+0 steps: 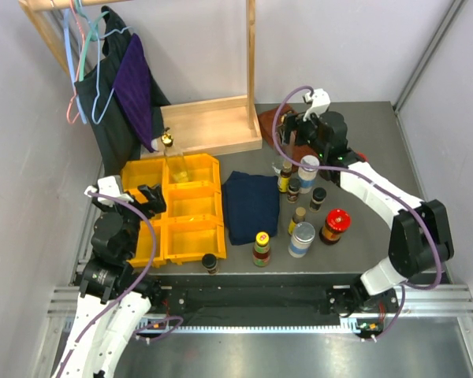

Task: Organize the condiment bottles
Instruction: Pick up the bottle from the center of the board.

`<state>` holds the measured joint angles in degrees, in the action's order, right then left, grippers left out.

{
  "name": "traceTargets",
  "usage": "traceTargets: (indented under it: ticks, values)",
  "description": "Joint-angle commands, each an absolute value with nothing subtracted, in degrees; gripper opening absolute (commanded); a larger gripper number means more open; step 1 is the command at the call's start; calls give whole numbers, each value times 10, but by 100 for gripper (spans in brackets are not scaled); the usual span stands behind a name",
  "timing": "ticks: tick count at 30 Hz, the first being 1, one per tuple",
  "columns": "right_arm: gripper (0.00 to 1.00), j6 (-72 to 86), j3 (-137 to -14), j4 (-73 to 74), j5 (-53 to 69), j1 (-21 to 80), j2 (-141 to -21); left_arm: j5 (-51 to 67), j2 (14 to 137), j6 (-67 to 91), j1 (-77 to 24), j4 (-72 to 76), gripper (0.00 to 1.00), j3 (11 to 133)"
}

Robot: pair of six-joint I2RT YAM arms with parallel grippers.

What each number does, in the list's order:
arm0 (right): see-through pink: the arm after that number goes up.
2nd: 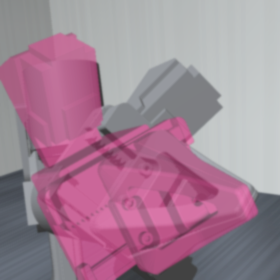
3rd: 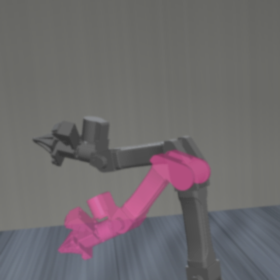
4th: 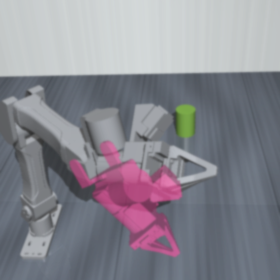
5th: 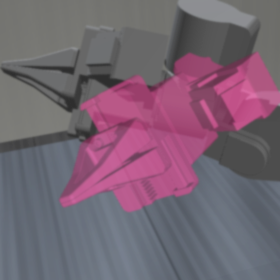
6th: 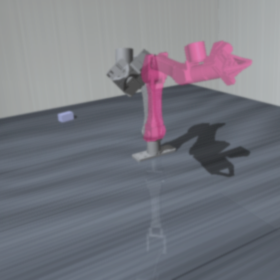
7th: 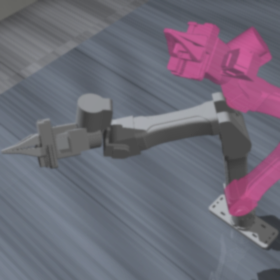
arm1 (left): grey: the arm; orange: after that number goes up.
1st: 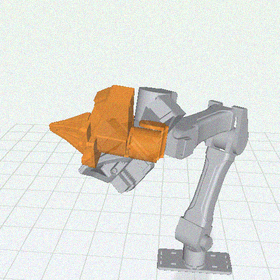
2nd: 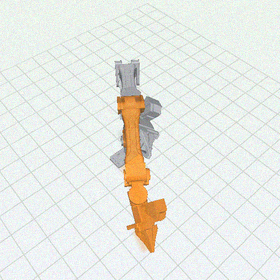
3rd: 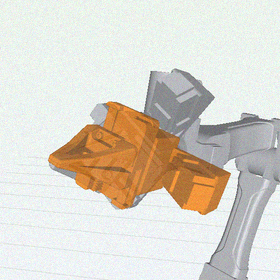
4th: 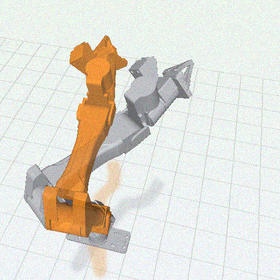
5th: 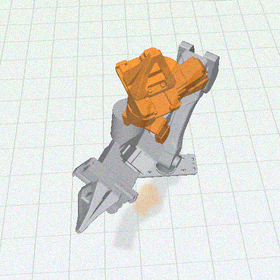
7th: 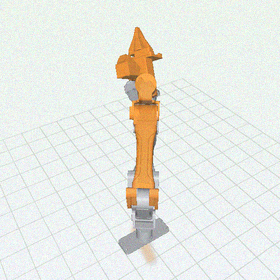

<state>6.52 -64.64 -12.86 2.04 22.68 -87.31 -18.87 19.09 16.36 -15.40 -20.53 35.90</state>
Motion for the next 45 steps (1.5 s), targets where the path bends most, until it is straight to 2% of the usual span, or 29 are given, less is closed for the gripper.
traceTargets:
  ticks: [1,6,9,11,14,15,17,18,20,21,23,45]
  values:
    - [83,61,-687,-183,12,229,-900,-194,185,160,-152,-169,99,353]
    - [79,46,-702,-193,2,239,-926,-195,186,158,-152,-169,99,353]
    - [75,43,-713,-189,2,243,-940,-195,185,159,-152,-169,99,354]
    - [69,41,-714,-192,2,246,-942,-195,185,160,-152,-170,99,355]
    - [58,42,-716,-193,-12,249,-946,-194,185,161,-152,-171,99,357]
    - [49,41,-717,-193,-13,250,-945,-193,185,162,-152,-172,99,358]
    - [39,39,-719,-189,-20,253,-944,-191,185,164,-152,-174,99,360]
    - [30,38,-721,-188,-23,255,-944,-189,185,165,-152,-177,99,360]
    - [18,35,-725,-180,-32,258,-945,-190,185,170,-152,-180,99,363]
    - [7,35,-727,-178,-37,258,-944,-192,185,171,-152,-184,99,365]
    - [0,32,-733,-174,-55,261,-944,-192,189,176,-152,-193,99,370]
    - [0,24,-872,-114,-66,282,-883,-153,162,234,-152,-249,99,374]
